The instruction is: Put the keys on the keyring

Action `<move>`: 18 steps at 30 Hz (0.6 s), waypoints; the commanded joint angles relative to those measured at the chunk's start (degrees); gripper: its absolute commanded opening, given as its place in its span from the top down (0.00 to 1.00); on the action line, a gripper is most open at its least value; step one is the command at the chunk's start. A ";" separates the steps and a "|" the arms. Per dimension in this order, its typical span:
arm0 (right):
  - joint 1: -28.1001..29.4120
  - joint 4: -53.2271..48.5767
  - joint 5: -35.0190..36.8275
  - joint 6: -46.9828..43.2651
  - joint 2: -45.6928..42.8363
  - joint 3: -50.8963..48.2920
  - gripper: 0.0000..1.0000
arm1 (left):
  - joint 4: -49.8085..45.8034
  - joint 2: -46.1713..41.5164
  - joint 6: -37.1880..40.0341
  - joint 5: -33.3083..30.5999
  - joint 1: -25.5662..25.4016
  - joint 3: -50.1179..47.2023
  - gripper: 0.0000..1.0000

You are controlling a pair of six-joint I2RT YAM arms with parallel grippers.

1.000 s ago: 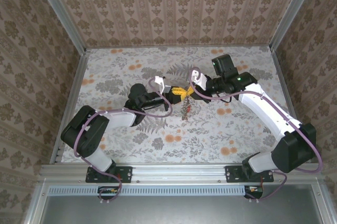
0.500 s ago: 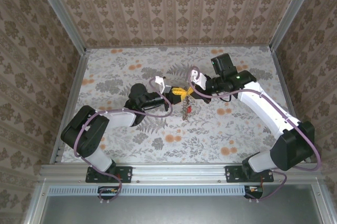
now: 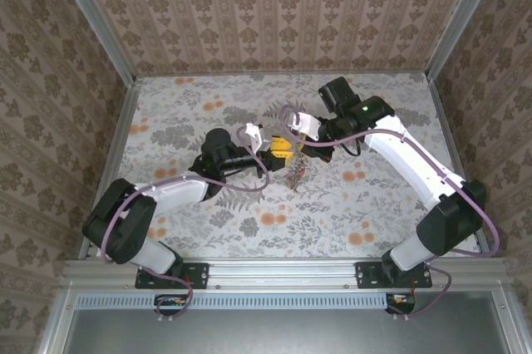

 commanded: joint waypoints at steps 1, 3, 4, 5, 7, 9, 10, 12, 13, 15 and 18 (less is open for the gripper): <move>1.48 -5.05 4.41 -1.78 0.30 3.09 1.00 | -14.51 -2.02 9.84 1.37 -0.55 3.34 0.68; 2.25 -5.44 4.85 -2.20 0.49 3.96 1.00 | -15.18 -1.98 10.29 1.42 -0.56 3.69 0.68; 2.59 -5.61 5.14 -2.23 0.56 4.43 1.00 | -14.84 -1.85 10.18 1.49 -0.63 3.74 0.67; 2.85 -5.90 5.36 -2.42 0.66 4.78 1.00 | -14.28 -1.68 9.86 1.47 -0.63 3.80 0.67; 3.33 -6.22 5.65 -2.59 0.85 5.30 1.00 | -13.45 -1.23 9.26 2.02 -0.65 4.08 0.66; 3.59 -6.32 5.65 -2.67 0.85 5.57 1.00 | -12.40 -0.68 8.35 2.62 -0.81 4.48 0.66; 3.69 -6.32 5.62 -2.80 0.83 5.68 1.00 | -11.15 -0.35 7.73 2.75 -0.89 4.45 0.66; 3.87 -6.46 5.65 -3.02 0.91 5.67 1.00 | -8.61 0.16 6.25 3.13 -0.94 4.35 0.66; 3.87 -6.49 5.50 -3.10 0.96 5.75 1.00 | -7.33 0.41 5.37 3.29 -1.04 4.29 0.66; 3.95 -6.40 5.32 -3.16 0.83 5.73 1.00 | -5.05 0.82 4.13 3.57 -1.14 4.09 0.67; 3.91 -5.84 4.70 -3.18 0.58 5.58 1.00 | -3.96 1.52 3.45 3.67 -1.45 4.22 0.68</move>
